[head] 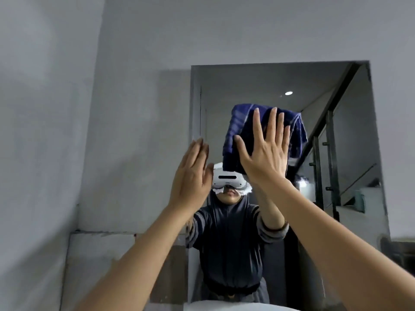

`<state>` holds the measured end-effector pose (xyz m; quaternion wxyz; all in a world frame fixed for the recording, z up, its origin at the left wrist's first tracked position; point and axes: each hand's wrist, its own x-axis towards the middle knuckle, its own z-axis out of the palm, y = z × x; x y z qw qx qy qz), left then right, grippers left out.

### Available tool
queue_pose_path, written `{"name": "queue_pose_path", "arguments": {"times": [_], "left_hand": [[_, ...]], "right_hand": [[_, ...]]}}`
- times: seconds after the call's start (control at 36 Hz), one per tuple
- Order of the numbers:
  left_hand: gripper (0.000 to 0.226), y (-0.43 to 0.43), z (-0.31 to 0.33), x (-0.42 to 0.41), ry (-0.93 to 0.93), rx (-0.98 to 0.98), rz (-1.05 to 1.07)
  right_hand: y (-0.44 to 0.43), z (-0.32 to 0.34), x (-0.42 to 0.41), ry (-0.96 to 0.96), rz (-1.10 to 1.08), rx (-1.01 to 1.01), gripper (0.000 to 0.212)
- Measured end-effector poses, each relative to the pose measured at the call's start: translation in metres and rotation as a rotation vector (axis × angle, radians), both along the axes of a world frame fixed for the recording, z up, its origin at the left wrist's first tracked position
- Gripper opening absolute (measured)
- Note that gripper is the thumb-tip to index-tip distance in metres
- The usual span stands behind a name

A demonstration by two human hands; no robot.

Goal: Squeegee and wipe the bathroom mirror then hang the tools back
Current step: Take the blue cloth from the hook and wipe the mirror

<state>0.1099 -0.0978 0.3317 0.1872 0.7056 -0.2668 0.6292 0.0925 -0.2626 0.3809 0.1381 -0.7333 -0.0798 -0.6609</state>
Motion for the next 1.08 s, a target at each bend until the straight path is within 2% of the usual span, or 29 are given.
{"name": "queue_pose_path", "arguments": {"times": [0.22, 0.42, 0.58, 0.67, 0.81, 0.97, 1.08], "left_hand": [[0.053, -0.004, -0.006, 0.008, 0.045, 0.029, 0.062], [0.052, -0.002, -0.007, 0.008, 0.002, 0.015, 0.076], [0.053, -0.004, -0.006, 0.008, -0.02, -0.003, 0.074], [0.054, -0.007, -0.006, 0.006, -0.008, -0.028, 0.054], [0.052, -0.009, -0.004, 0.028, 0.057, -0.087, -0.054], [0.048, -0.012, -0.005, -0.001, -0.005, -0.094, -0.006], [0.052, -0.017, -0.013, 0.002, 0.043, -0.116, 0.003]], "right_hand": [[0.034, 0.082, 0.006, 0.018, -0.103, -0.206, 0.07], [0.052, 0.111, 0.006, 0.049, -0.149, -0.437, 0.068], [0.032, 0.118, 0.001, 0.046, -0.167, -0.52, 0.068], [0.008, 0.117, 0.0, 0.039, -0.168, -0.469, 0.068], [-0.05, 0.113, -0.005, 0.033, -0.166, -0.268, 0.067], [-0.119, 0.093, -0.01, 0.013, -0.168, -0.041, 0.066], [-0.138, 0.071, -0.012, 0.003, -0.129, 0.085, 0.067]]}}
